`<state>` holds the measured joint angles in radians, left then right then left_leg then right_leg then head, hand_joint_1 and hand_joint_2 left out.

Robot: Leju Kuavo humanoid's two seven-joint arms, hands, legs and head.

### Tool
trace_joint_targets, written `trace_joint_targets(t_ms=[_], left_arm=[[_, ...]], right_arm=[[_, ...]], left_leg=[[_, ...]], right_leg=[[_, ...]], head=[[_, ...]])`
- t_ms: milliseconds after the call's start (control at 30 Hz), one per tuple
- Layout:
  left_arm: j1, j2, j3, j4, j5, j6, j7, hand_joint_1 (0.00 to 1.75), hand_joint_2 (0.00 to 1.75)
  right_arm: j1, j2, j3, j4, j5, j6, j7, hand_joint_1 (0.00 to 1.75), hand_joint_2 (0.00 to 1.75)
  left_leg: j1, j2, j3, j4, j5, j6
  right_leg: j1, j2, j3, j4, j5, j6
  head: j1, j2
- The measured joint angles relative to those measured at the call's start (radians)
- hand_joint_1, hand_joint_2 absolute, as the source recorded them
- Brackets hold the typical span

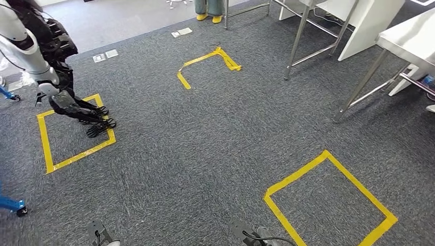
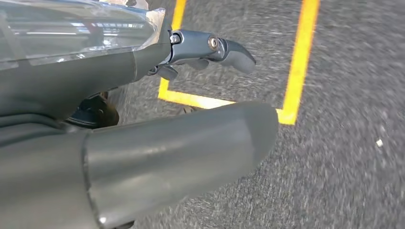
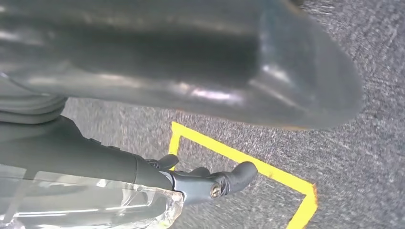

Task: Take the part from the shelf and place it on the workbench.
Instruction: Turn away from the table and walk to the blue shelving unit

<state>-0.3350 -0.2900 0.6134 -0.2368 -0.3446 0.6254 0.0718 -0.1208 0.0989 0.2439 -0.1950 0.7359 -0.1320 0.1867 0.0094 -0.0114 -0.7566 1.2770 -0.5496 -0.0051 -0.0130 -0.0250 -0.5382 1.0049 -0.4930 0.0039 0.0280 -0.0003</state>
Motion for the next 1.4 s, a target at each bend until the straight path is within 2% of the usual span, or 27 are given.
trace_joint_targets(t_ms=[33, 67, 100, 167, 233, 300, 333, 400, 467, 533, 567, 600, 667, 733, 800, 833, 867, 900, 967, 1000, 1033, 1067, 1133, 1200, 1267, 1333, 1400], left_arm=[[0.000, 0.000, 0.003, 0.000, 0.001, 0.004, 0.001, 0.00, 0.00], [0.000, 0.001, 0.006, 0.000, -0.001, 0.006, 0.004, 0.00, 0.00], [-0.003, 0.003, 0.008, 0.000, -0.006, 0.009, 0.009, 0.00, 0.00], [-0.015, 0.006, 0.009, 0.000, -0.020, 0.012, 0.022, 0.00, 0.00], [-0.030, 0.010, 0.006, 0.000, -0.035, 0.012, 0.035, 0.00, 0.00], [-0.038, 0.016, 0.002, 0.000, -0.045, 0.014, 0.046, 0.00, 0.00], [-0.039, 0.019, 0.000, 0.000, -0.047, 0.016, 0.048, 0.00, 0.00], [-0.045, 0.022, -0.001, 0.000, -0.047, 0.020, 0.049, 0.00, 0.00], [-0.050, 0.021, -0.004, 0.000, -0.046, 0.023, 0.046, 0.00, 0.00], [-0.048, 0.021, -0.005, 0.001, -0.044, 0.025, 0.043, 0.00, 0.00], [-0.047, 0.021, -0.006, 0.001, -0.044, 0.026, 0.042, 0.00, 0.00], [-0.047, 0.021, -0.006, 0.001, -0.044, 0.026, 0.042, 0.00, 0.00], [-0.049, 0.021, -0.007, 0.001, -0.047, 0.026, 0.043, 0.00, 0.00], [-0.050, 0.022, -0.010, 0.001, -0.052, 0.025, 0.048, 0.00, 0.00], [-0.049, 0.024, -0.015, 0.001, -0.058, 0.023, 0.055, 0.00, 0.00], [-0.048, 0.026, -0.018, 0.002, -0.061, 0.023, 0.058, 0.00, 0.00], [-0.049, 0.027, -0.020, 0.002, -0.064, 0.023, 0.061, 0.00, 0.00], [-0.051, 0.028, -0.023, 0.002, -0.066, 0.023, 0.064, 0.00, 0.00], [-0.055, 0.028, -0.029, 0.003, -0.068, 0.023, 0.068, 0.00, 0.00], [-0.056, 0.028, -0.031, 0.004, -0.069, 0.024, 0.072, 0.00, 0.00], [-0.056, 0.028, -0.033, 0.005, -0.069, 0.026, 0.077, 0.00, 0.00], [-0.055, 0.028, -0.033, 0.006, -0.069, 0.027, 0.083, 0.00, 0.00], [-0.055, 0.030, -0.033, 0.008, -0.069, 0.029, 0.092, 0.00, 0.00], [-0.059, 0.031, -0.033, 0.008, -0.069, 0.029, 0.096, 0.00, 0.00], [-0.063, 0.032, -0.033, 0.008, -0.068, 0.029, 0.098, 0.00, 0.00], [-0.062, 0.034, -0.033, 0.009, -0.066, 0.029, 0.100, 0.00, 0.00], [-0.064, 0.035, -0.032, 0.009, -0.066, 0.030, 0.101, 0.00, 0.00]], right_arm=[[0.000, -0.001, 0.000, 0.000, 0.001, 0.003, 0.001, 0.00, 0.00], [-0.001, -0.001, 0.000, 0.000, 0.002, 0.006, 0.002, 0.00, 0.00], [-0.002, -0.001, 0.000, 0.000, 0.003, 0.009, 0.002, 0.00, 0.00], [-0.004, -0.001, 0.000, 0.000, 0.004, 0.014, 0.003, 0.00, 0.00], [-0.006, -0.001, 0.000, 0.000, 0.005, 0.015, 0.003, 0.00, 0.00], [-0.008, -0.001, -0.001, 0.000, 0.005, 0.014, 0.003, 0.00, 0.00], [-0.009, -0.001, -0.001, -0.001, 0.006, 0.013, 0.003, 0.00, 0.00], [-0.011, 0.000, -0.001, -0.001, 0.006, 0.009, 0.001, 0.00, 0.00], [-0.008, -0.001, 0.000, -0.001, 0.006, 0.005, -0.001, 0.00, 0.00], [-0.005, -0.002, -0.001, 0.000, 0.004, 0.002, -0.002, 0.00, 0.00], [-0.004, -0.002, -0.001, 0.000, 0.002, 0.000, -0.004, 0.00, 0.00], [-0.004, -0.003, -0.001, 0.000, 0.001, -0.002, -0.006, 0.00, 0.00], [-0.005, -0.004, -0.002, 0.000, 0.000, -0.007, -0.008, 0.00, 0.00], [-0.005, -0.004, -0.003, 0.000, -0.002, -0.010, -0.009, 0.00, 0.00], [-0.005, -0.003, -0.004, 0.000, -0.003, -0.012, -0.010, 0.00, 0.00], [-0.005, -0.003, -0.005, 0.000, -0.003, -0.013, -0.010, 0.00, 0.00], [-0.006, -0.003, -0.007, 0.000, -0.004, -0.014, -0.011, 0.00, 0.00], [-0.005, -0.003, -0.010, 0.000, -0.004, -0.015, -0.011, 0.00, 0.00], [-0.002, -0.004, -0.016, 0.000, -0.006, -0.017, -0.011, 0.00, 0.00], [0.000, -0.004, -0.018, 0.000, -0.006, -0.018, -0.011, 0.00, 0.00], [0.001, -0.005, -0.019, 0.000, -0.006, -0.018, -0.012, 0.00, 0.00], [0.001, -0.005, -0.020, 0.000, -0.006, -0.018, -0.013, 0.00, 0.00], [0.001, -0.005, -0.020, 0.000, -0.006, -0.019, -0.016, 0.00, 0.00], [0.001, -0.005, -0.020, 0.000, -0.004, -0.019, -0.019, 0.00, 0.00], [0.000, -0.005, -0.021, 0.000, -0.001, -0.020, -0.020, 0.00, 0.00], [-0.002, -0.005, -0.021, -0.001, 0.000, -0.021, -0.021, 0.00, 0.00], [-0.003, -0.004, -0.021, -0.001, 0.000, -0.022, -0.021, 0.00, 0.00]], left_leg=[[0.003, 0.004, -0.009, 0.022, -0.002, -0.003], [0.005, 0.008, 0.002, 0.008, 0.013, -0.005], [0.007, 0.018, 0.031, -0.042, 0.040, -0.006], [0.006, 0.059, 0.105, -0.174, 0.088, -0.003], [-0.002, 0.082, 0.139, -0.242, 0.102, 0.006], [-0.008, 0.064, 0.137, -0.250, 0.104, 0.020], [-0.008, 0.053, 0.138, -0.254, 0.107, 0.026], [-0.003, 0.031, 0.140, -0.262, 0.115, 0.041], [-0.001, 0.006, 0.138, -0.263, 0.119, 0.050], [-0.001, -0.022, 0.135, -0.263, 0.120, 0.052], [-0.001, -0.036, 0.135, -0.262, 0.121, 0.051], [0.000, -0.050, 0.136, -0.262, 0.122, 0.050], [-0.001, -0.075, 0.134, -0.258, 0.123, 0.043], [-0.003, -0.095, 0.128, -0.255, 0.126, 0.031], [-0.001, -0.110, 0.122, -0.259, 0.133, 0.018], [0.001, -0.104, 0.119, -0.259, 0.133, 0.012], [0.001, -0.085, 0.113, -0.247, 0.124, 0.008], [0.001, -0.058, 0.098, -0.214, 0.103, 0.005], [0.001, -0.010, 0.044, -0.095, 0.037, -0.001], [0.002, -0.001, 0.014, -0.028, 0.009, -0.003], [0.002, 0.003, -0.005, 0.014, -0.003, -0.004], [0.003, 0.006, -0.006, 0.022, 0.002, -0.005], [0.003, 0.023, 0.047, -0.071, 0.054, -0.002], [-0.003, 0.066, 0.114, -0.197, 0.095, 0.005], [-0.012, 0.083, 0.134, -0.243, 0.100, 0.014], [-0.014, 0.059, 0.133, -0.249, 0.104, 0.027], [-0.009, 0.036, 0.136, -0.257, 0.111, 0.041]], right_leg=[[0.001, -0.014, -0.001, 0.000, 0.000, 0.000], [0.002, -0.026, 0.000, 0.000, -0.001, 0.000], [0.002, -0.037, 0.000, 0.001, -0.002, 0.000], [0.007, -0.057, 0.002, 0.002, -0.005, 0.003], [0.015, -0.077, 0.003, 0.003, -0.009, 0.011], [0.016, -0.095, 0.005, 0.002, -0.011, 0.021], [0.014, -0.088, 0.004, 0.006, -0.015, 0.026], [0.008, -0.041, -0.019, 0.059, -0.046, 0.029], [0.004, 0.008, -0.082, 0.191, -0.100, 0.023], [0.002, 0.019, -0.135, 0.295, -0.129, 0.027], [0.001, 0.021, -0.136, 0.291, -0.119, 0.035], [-0.002, 0.025, -0.118, 0.248, -0.096, 0.044], [-0.010, 0.054, -0.055, 0.108, -0.039, 0.061], [-0.014, 0.081, -0.018, 0.026, -0.010, 0.058], [-0.012, 0.076, -0.014, 0.016, -0.002, 0.043], [-0.012, 0.068, -0.014, 0.015, 0.001, 0.037], [-0.013, 0.060, -0.014, 0.013, 0.004, 0.030], [-0.014, 0.049, -0.014, 0.011, 0.006, 0.021], [-0.009, 0.024, -0.014, 0.011, 0.005, 0.010], [-0.006, 0.011, -0.015, 0.011, 0.004, 0.006], [-0.004, -0.002, -0.015, 0.011, 0.003, 0.005], [-0.002, -0.014, -0.015, 0.011, 0.003, 0.004], [-0.002, -0.036, -0.013, 0.011, 0.001, 0.003], [0.005, -0.055, -0.012, 0.012, -0.003, 0.007], [0.014, -0.073, -0.011, 0.013, -0.007, 0.014], [0.015, -0.087, -0.010, 0.013, -0.012, 0.022], [0.011, -0.055, -0.024, 0.048, -0.034, 0.027]], head=[[0.000, 0.000], [0.000, 0.000], [0.000, 0.000], [0.000, 0.000], [0.002, 0.000], [0.005, 0.000], [0.004, 0.000], [0.005, 0.000], [0.006, 0.000], [0.006, 0.000], [0.006, 0.000], [0.006, 0.000], [0.006, 0.000], [0.004, 0.000], [0.003, 0.000], [0.004, 0.000], [0.002, 0.000], [0.000, 0.000], [-0.003, 0.000], [-0.003, 0.000], [-0.003, 0.000], [-0.003, 0.000], [-0.003, 0.000], [-0.003, 0.000], [0.000, 0.000], [0.002, 0.000], [0.002, 0.000]])
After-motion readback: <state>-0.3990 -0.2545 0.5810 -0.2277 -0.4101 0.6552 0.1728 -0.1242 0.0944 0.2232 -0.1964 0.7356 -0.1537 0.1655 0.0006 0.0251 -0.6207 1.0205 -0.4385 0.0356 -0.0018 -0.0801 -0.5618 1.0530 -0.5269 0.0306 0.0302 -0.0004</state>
